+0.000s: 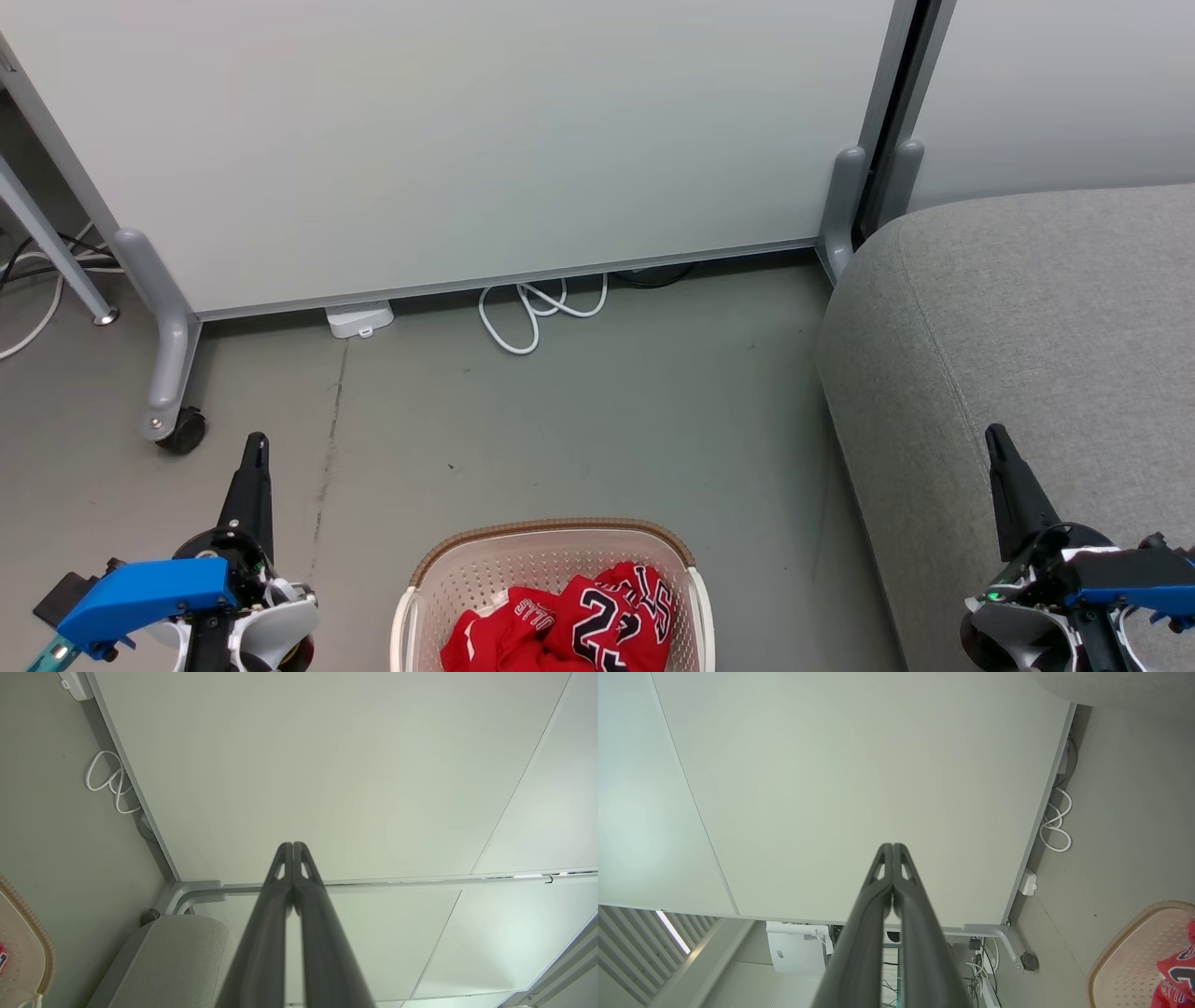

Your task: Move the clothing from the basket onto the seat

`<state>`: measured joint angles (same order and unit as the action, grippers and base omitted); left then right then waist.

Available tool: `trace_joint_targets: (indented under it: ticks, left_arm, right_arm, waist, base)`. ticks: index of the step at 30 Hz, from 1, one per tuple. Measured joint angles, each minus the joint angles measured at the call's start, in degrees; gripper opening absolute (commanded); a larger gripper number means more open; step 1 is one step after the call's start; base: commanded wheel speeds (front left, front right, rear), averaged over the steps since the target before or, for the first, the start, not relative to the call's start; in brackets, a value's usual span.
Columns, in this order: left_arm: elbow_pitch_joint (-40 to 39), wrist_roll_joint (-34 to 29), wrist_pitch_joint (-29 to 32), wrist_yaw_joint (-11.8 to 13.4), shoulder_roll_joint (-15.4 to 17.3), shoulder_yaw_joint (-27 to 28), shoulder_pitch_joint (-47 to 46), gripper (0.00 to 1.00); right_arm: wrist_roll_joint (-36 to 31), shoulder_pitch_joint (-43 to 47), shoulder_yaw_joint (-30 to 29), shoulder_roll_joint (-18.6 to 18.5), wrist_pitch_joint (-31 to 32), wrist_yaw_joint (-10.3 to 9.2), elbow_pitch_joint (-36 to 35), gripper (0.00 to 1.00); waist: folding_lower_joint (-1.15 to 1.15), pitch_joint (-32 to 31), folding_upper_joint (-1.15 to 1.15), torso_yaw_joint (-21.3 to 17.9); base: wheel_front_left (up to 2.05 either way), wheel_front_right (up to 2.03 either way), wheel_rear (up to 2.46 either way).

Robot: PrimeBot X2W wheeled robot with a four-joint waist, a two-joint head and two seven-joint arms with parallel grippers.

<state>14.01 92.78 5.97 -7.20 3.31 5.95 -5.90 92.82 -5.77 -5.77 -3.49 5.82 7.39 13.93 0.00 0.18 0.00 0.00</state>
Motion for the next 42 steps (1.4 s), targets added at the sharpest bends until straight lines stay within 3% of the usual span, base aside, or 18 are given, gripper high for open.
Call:
trace_joint_targets:
  ticks: [3, 4, 13, 21, 26, 27, 34, 42]
  left_arm:
    - [0.1, 0.0, 0.0, 0.01, -0.02, 0.01, 0.02, 0.0]
    - [0.44, 0.01, -0.02, 0.11, -0.09, 0.0, 0.24, 1.0]
    - [2.85, -0.52, -1.27, 0.16, -0.67, -1.34, 3.41, 1.0]
    - [2.77, -5.36, -3.21, 0.32, -0.7, -2.65, 3.31, 1.0]
    - [2.31, -12.66, -4.46, 1.2, -0.69, -3.71, 3.11, 1.0]
    - [1.64, -21.2, -5.78, 1.7, -0.67, -5.28, 2.82, 1.0]
    - [1.03, -26.93, -6.77, 2.14, -0.6, -6.46, 2.32, 1.0]
    - [0.54, -38.72, -8.64, 3.91, 0.21, -9.56, 2.26, 1.0]
  right_arm:
    - [-0.01, 0.02, -0.02, 0.02, 0.0, 0.0, 0.07, 0.0]
    - [0.0, 0.25, 0.02, 0.05, -0.02, -0.01, 0.37, 1.0]
    - [-0.66, 2.91, 0.88, 0.55, -1.33, -0.1, 2.23, 1.0]
    - [-5.25, 2.91, 1.11, 0.57, -3.21, -0.1, 1.57, 1.0]
    - [-11.96, 2.94, 0.89, 0.58, -4.46, -0.1, 0.9, 1.0]
    - [-20.56, 3.09, 0.4, 0.58, -5.86, -0.1, -0.08, 1.0]
    - [-26.61, 3.63, 0.22, 0.58, -6.66, -0.1, -0.59, 1.0]
    - [-38.49, 3.97, -0.14, 0.59, -8.5, -0.09, -1.96, 1.0]
  waist:
    - [0.0, 0.0, 0.0, 0.0]
    - [0.0, -0.01, 0.0, 0.0]
    - [0.0, -0.01, 0.0, -0.01]
    - [0.0, 0.01, 0.0, 0.01]
    - [0.0, 0.09, 0.0, 0.1]
    - [0.0, 0.18, 0.0, 0.3]
    - [0.0, 0.22, 0.0, 0.44]
    - [0.0, 0.29, 0.0, 0.73]
  base:
    - [0.0, 0.0, 0.0]
    - [0.0, 0.0, 0.0]
    - [0.0, 0.0, 0.0]
    - [0.0, 0.0, 0.0]
    - [0.0, 0.0, 0.0]
    - [0.0, 0.0, 0.0]
    - [0.0, 0.0, 0.0]
    - [0.0, 0.0, 0.0]
